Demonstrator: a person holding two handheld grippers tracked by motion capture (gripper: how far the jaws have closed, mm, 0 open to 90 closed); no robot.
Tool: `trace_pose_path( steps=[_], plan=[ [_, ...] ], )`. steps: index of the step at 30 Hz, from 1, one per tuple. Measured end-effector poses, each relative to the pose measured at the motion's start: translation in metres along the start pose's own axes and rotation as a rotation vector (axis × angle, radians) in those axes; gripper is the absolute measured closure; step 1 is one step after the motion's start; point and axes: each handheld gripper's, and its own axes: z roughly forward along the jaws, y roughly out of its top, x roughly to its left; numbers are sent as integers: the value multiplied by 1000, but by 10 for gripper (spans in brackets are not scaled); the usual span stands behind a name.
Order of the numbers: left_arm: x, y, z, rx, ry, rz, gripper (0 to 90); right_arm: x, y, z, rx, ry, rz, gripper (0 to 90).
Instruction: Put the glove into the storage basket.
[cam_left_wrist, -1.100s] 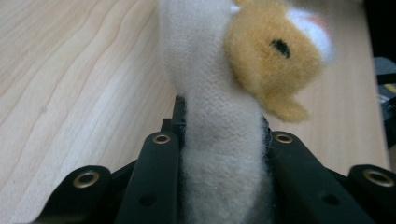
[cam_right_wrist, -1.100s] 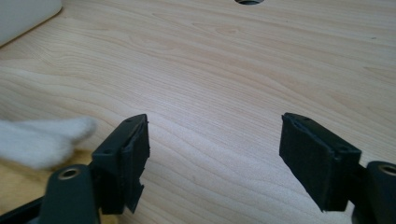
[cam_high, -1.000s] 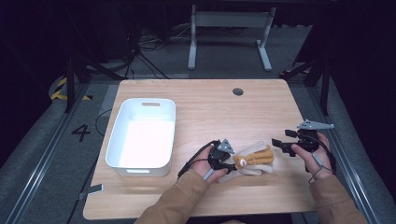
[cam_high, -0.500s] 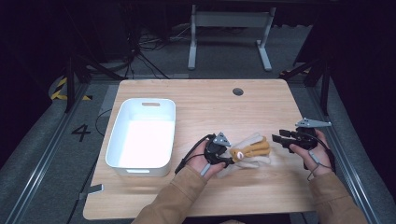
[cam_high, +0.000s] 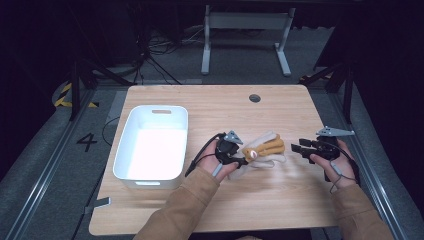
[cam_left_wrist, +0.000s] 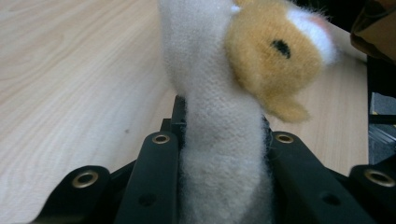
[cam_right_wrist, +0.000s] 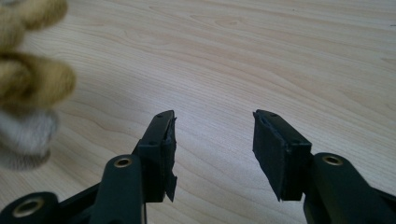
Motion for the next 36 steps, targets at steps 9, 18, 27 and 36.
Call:
trace_pose_path(
  steps=[9,18,27,36],
  plan=[
    [10,9,-9,-25,18,-24,741,-2,-4,-5,0,-4,20,496],
    [19,16,-22,-14,67,-61,741,-3,-6,-8,8,1,38,499],
    [31,13,-44,-1,154,-176,739,1,1,3,44,22,29,501],
    [40,14,-68,24,237,-258,739,7,11,15,79,33,10,503]
  ],
)
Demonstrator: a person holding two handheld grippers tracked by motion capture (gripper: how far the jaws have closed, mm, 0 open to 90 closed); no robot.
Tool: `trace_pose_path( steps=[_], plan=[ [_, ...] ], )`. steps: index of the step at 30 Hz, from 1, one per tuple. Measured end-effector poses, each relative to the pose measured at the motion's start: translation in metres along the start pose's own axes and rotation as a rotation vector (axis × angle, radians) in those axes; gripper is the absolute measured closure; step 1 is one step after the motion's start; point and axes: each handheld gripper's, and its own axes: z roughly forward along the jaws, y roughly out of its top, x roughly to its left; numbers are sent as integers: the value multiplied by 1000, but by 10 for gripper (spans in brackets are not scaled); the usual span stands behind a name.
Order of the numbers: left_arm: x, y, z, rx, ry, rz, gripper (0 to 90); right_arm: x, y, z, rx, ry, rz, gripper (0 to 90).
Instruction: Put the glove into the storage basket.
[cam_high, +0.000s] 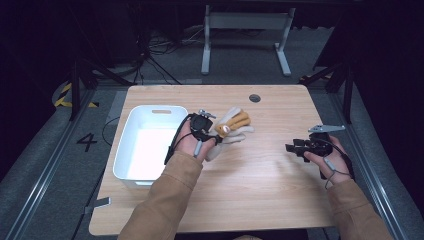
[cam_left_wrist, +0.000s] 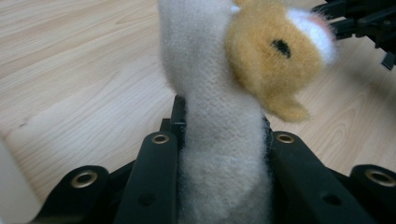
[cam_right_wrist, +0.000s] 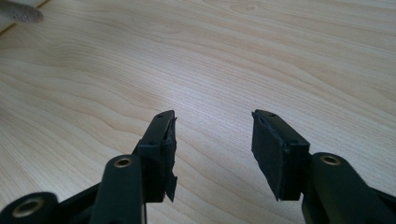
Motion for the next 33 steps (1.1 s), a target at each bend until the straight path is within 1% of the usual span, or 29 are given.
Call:
trace_pose_path(
  steps=[3,7,9,10,12,14,19,20,23,29,30,33],
  plan=[
    [4,1,-5,0,11,-19,739,0,0,1,9,-1,-2,504],
    [7,4,-11,18,29,-44,739,2,-2,3,21,0,1,504],
    [8,6,-12,21,37,-65,739,2,-2,3,26,-1,0,504],
    [9,7,-13,24,39,-66,739,2,-3,3,28,0,1,504],
    [11,9,-15,34,59,-85,739,1,-3,2,27,-2,5,508],
    [12,10,-16,42,72,-92,739,1,-4,1,26,-2,9,508],
    [15,12,-18,66,75,-105,740,0,-5,0,28,-2,11,509],
    [15,13,-18,63,80,-107,740,-1,-5,0,27,-3,11,509],
    [17,13,-19,70,78,-114,739,-1,-5,0,28,-4,12,509],
    [21,14,-25,79,100,-132,739,0,-5,2,32,-4,11,510],
    [22,14,-26,76,102,-142,739,0,-5,2,33,-4,10,509],
    [26,14,-30,71,115,-155,739,0,-4,4,37,0,12,510]
  ],
)
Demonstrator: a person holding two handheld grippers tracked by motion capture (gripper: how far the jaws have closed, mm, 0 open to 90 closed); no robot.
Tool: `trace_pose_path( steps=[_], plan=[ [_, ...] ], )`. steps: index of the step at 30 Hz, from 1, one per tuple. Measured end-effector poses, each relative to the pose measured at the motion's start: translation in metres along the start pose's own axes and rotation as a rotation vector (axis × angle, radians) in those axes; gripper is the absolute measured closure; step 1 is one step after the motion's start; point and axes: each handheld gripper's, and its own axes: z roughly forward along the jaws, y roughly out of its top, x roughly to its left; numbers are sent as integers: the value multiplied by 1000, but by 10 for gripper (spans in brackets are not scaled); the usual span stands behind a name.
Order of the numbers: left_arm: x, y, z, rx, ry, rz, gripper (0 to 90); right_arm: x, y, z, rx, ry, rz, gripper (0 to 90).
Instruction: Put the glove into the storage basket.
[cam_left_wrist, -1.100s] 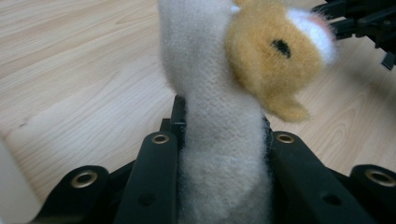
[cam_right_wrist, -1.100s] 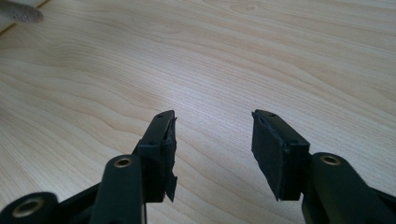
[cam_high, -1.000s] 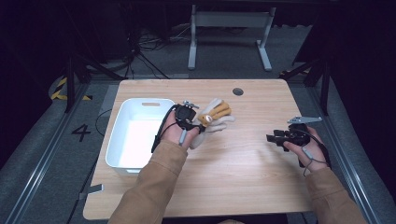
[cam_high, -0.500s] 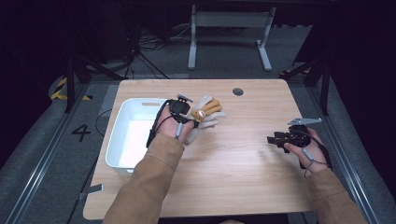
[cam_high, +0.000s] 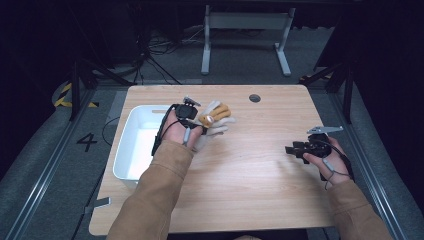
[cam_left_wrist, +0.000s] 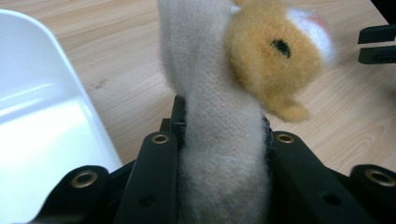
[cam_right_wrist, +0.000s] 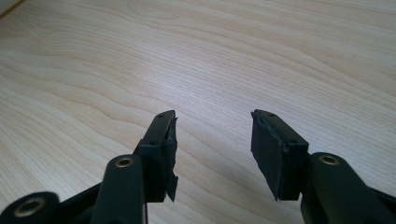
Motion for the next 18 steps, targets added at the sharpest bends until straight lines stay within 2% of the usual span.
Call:
trace_pose_path(
  steps=[10,18],
  plan=[
    [14,-13,-21,-45,43,-61,736,3,14,9,-8,20,-15,511],
    [26,-22,-38,-77,53,-113,737,8,21,19,0,34,-28,512]
  ],
)
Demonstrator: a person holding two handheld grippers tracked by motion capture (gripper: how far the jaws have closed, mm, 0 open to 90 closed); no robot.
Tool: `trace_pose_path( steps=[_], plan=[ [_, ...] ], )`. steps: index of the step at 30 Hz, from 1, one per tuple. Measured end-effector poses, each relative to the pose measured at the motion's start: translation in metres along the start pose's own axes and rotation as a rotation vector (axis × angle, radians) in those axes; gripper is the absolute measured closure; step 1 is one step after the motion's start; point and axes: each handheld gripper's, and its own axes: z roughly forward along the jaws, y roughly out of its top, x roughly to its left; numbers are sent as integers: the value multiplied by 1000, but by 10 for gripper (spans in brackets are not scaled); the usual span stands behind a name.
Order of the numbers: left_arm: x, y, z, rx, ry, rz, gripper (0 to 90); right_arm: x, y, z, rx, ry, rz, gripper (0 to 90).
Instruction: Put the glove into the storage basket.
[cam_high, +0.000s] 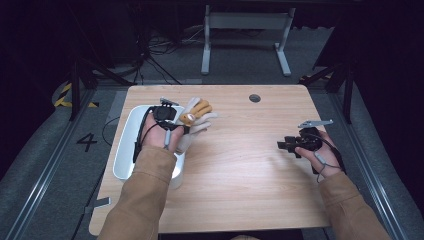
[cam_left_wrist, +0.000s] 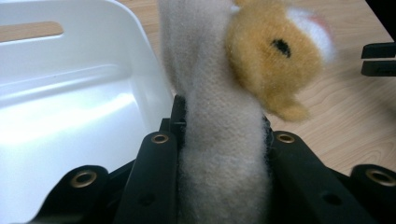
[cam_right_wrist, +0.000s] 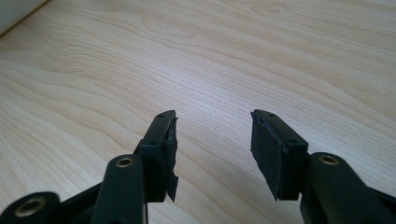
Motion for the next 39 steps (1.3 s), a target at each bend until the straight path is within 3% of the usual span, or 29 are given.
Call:
trace_pose_path(
  steps=[9,22,27,39],
  plan=[
    [11,-2,-12,-28,10,-84,737,-1,-1,0,6,-5,1,512],
    [34,-6,-22,-20,77,-167,736,-5,-5,-5,7,-11,12,511],
    [43,-8,-28,-42,81,-194,735,-7,-6,-6,5,-6,20,511],
    [51,-10,-31,-29,126,-222,736,-9,-8,-7,-3,10,35,511]
  ],
)
